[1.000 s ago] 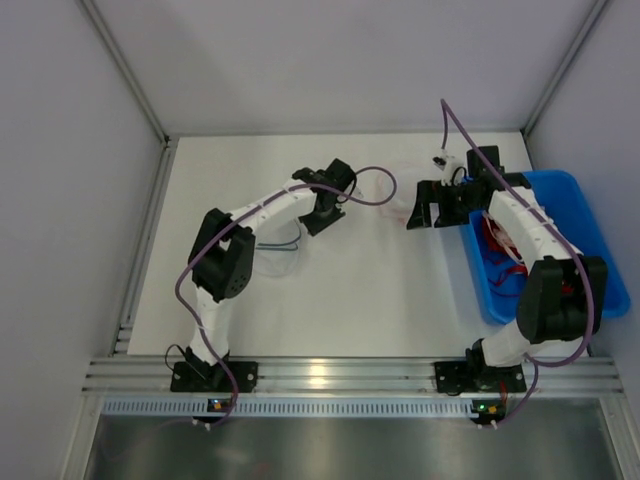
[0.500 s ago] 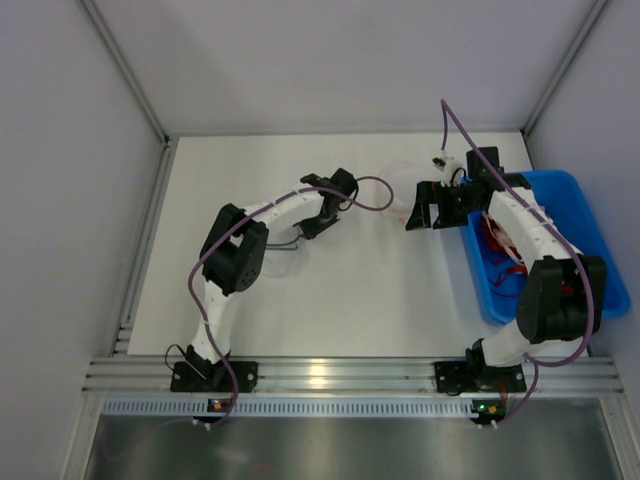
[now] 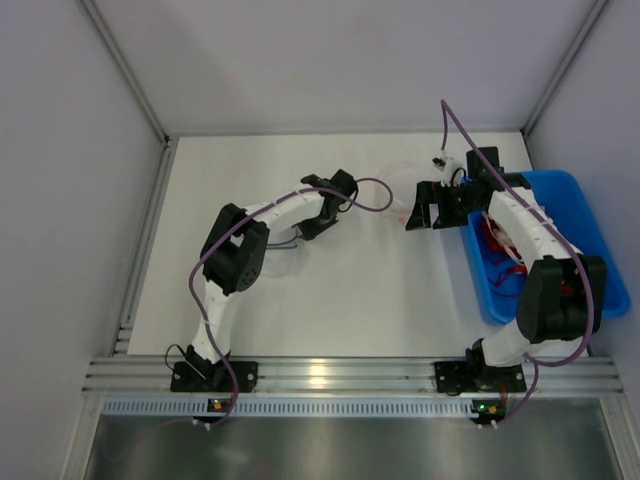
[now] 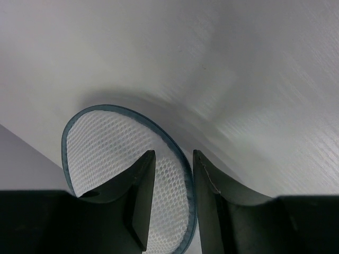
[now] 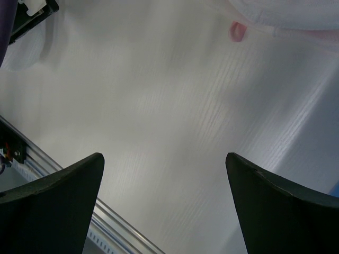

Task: Place the bra in the laundry bag and zip it closed
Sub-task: Open the laundry bag at the center of the board.

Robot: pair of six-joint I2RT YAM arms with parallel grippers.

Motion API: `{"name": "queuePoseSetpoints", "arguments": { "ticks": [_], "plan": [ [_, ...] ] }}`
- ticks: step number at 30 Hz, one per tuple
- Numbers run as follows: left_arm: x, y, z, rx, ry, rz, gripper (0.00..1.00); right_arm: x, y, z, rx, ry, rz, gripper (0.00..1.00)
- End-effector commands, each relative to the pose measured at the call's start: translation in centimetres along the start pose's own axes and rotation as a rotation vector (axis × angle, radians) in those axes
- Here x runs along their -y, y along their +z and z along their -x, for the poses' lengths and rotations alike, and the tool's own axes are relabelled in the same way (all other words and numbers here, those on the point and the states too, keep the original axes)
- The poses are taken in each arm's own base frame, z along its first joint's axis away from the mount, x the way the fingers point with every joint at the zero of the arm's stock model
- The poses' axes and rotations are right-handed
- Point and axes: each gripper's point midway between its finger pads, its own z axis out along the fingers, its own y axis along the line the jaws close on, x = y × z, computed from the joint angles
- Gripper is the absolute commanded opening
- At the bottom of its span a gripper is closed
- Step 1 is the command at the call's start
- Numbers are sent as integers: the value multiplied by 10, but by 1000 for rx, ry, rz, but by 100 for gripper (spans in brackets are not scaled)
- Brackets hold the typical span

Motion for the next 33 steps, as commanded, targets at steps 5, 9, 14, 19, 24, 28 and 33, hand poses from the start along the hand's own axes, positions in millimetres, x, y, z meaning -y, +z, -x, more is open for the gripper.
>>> {"name": "queuePoseSetpoints", "arguments": {
  "ticks": [5, 9, 14, 19, 24, 28, 33],
  "plan": [
    [-4, 3, -9, -53, 12, 52, 34, -3, -4, 16, 42, -26, 12, 99],
    [-11, 4, -5, -53, 14, 83, 14, -2, -4, 15, 43, -31, 7, 99],
    [-22, -20, 18, 49, -32, 66, 0, -1, -4, 16, 51, -38, 5, 99],
    [-44, -79, 56, 335, -119, 44, 0, -3, 0, 25, 78, -26, 29, 99],
    [-57, -154, 77, 697, -140, 7, 0, -9, 6, 35, 106, 14, 79, 99],
    [-58, -185, 60, 888, -184, 25, 0, -18, 13, 47, 141, 50, 139, 99],
    [-78, -229, 30, 1146, -380, 56, 0, -33, 26, 63, 173, 40, 192, 99]
  ]
}}
